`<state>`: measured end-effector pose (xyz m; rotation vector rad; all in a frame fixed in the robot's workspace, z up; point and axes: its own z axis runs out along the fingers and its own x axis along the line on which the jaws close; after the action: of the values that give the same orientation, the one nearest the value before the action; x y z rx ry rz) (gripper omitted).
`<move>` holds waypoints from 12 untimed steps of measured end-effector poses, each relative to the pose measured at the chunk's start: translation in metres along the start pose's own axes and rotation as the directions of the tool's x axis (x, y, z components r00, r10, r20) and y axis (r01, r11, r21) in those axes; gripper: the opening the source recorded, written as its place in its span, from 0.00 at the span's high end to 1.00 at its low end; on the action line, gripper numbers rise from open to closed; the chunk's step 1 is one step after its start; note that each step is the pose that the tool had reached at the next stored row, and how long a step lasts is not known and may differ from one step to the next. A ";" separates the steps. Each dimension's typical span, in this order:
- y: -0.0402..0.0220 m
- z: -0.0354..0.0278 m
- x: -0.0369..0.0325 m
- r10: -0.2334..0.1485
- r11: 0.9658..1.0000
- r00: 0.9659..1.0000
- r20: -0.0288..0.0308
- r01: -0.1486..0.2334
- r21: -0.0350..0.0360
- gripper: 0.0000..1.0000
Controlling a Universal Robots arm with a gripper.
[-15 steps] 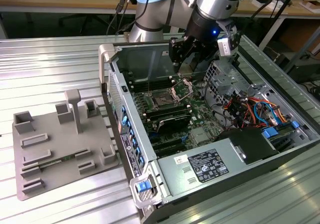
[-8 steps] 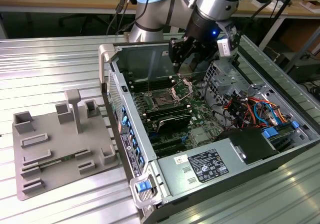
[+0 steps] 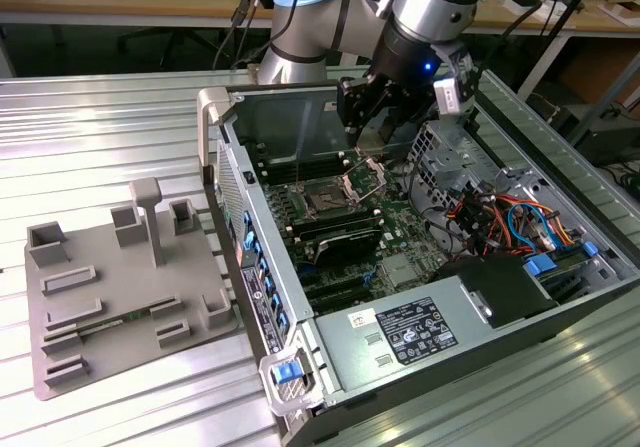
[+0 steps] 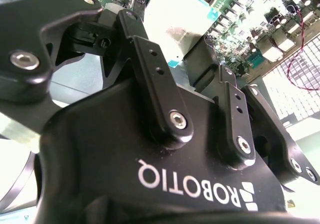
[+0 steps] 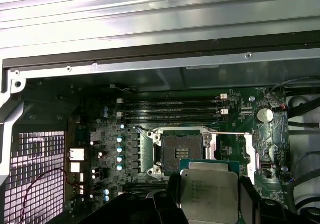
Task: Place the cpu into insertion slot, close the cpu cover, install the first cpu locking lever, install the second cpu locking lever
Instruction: 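Place the cpu into insertion slot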
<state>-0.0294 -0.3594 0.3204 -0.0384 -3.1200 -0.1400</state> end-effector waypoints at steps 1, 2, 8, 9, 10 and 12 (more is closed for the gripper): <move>0.0000 0.0004 0.0000 0.000 1.000 1.000 0.000 0.000 0.000 0.45; -0.0001 0.0006 0.0000 0.000 1.000 1.000 0.000 0.000 0.000 0.45; -0.0002 0.0018 0.0000 0.000 1.000 1.000 0.000 0.000 0.000 0.45; -0.0002 0.0022 0.0000 0.000 1.000 1.000 0.000 0.000 0.000 0.45; -0.0002 0.0025 0.0000 0.000 1.000 1.000 0.000 0.000 0.000 0.45; -0.0003 0.0028 0.0000 0.000 1.000 1.000 0.000 0.000 0.000 0.45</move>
<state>-0.0294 -0.3594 0.3175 -0.0384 -3.1199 -0.1400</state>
